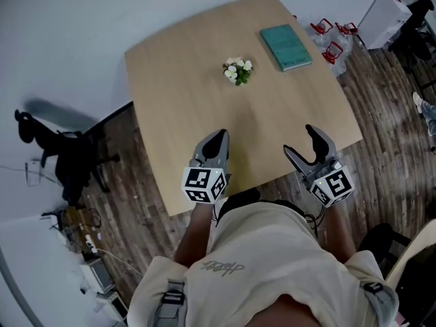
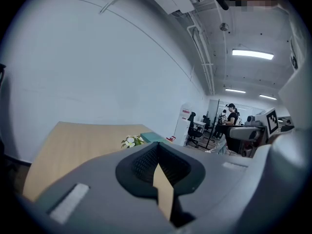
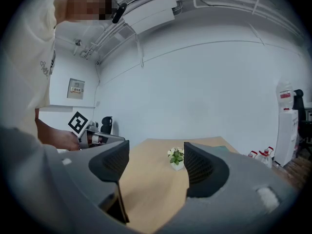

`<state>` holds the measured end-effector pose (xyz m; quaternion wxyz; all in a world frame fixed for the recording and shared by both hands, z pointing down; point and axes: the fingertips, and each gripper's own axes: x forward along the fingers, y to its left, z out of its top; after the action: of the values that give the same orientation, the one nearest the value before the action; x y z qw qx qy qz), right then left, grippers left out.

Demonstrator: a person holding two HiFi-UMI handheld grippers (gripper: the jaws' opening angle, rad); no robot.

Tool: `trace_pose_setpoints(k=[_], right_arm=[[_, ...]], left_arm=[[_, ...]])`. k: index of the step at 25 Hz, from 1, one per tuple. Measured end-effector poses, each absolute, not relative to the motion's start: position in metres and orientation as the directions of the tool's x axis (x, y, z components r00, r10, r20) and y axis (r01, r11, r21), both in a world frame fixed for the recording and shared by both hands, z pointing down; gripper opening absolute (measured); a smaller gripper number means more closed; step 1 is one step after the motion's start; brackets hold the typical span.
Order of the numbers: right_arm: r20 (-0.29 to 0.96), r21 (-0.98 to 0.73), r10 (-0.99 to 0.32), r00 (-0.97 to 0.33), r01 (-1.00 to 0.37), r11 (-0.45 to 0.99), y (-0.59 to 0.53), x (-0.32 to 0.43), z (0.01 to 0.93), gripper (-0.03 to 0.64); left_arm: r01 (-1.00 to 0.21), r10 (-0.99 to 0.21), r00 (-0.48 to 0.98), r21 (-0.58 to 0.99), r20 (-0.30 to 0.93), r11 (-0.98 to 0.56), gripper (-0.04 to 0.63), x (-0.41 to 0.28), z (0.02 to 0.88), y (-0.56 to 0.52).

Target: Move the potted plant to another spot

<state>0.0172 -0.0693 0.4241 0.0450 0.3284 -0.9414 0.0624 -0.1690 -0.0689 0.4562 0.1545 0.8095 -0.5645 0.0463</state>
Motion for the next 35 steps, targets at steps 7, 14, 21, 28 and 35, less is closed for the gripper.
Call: trace_pose_setpoints(k=[7,14,21,28,35], right_arm=[[0.184,-0.060,-0.585,-0.789,-0.604,0.795,-0.112,-0.020,0.432,0.353],[0.253,-0.100,-0.514,-0.820,-0.551,0.829,-0.143,-0.041,0.461,0.353],[0.330,-0.096,-0.406,-0.852,-0.458,0.884,-0.186,-0.041,0.501,0.353],[0.394,-0.053,-0.378,-0.837,-0.432,0.901,-0.255,-0.043,0.545,0.353],[0.423,-0.058,-0.341,-0.840,-0.401,0.914,-0.294,-0.074,0.584,0.353]], left_arm=[[-0.931,-0.906,0.340,0.224,0.252,-0.288,0.018,-0.208,0.460,-0.093],[-0.949,-0.908,0.280,0.230,0.310,-0.214,0.018,-0.223,0.475,-0.100],[-0.969,-0.909,0.193,0.219,0.370,-0.117,0.018,-0.212,0.477,-0.116],[-0.972,-0.901,0.134,0.232,0.414,-0.038,0.018,-0.202,0.482,-0.135],[-0.979,-0.877,0.080,0.201,0.473,0.019,0.018,-0.206,0.492,-0.132]])
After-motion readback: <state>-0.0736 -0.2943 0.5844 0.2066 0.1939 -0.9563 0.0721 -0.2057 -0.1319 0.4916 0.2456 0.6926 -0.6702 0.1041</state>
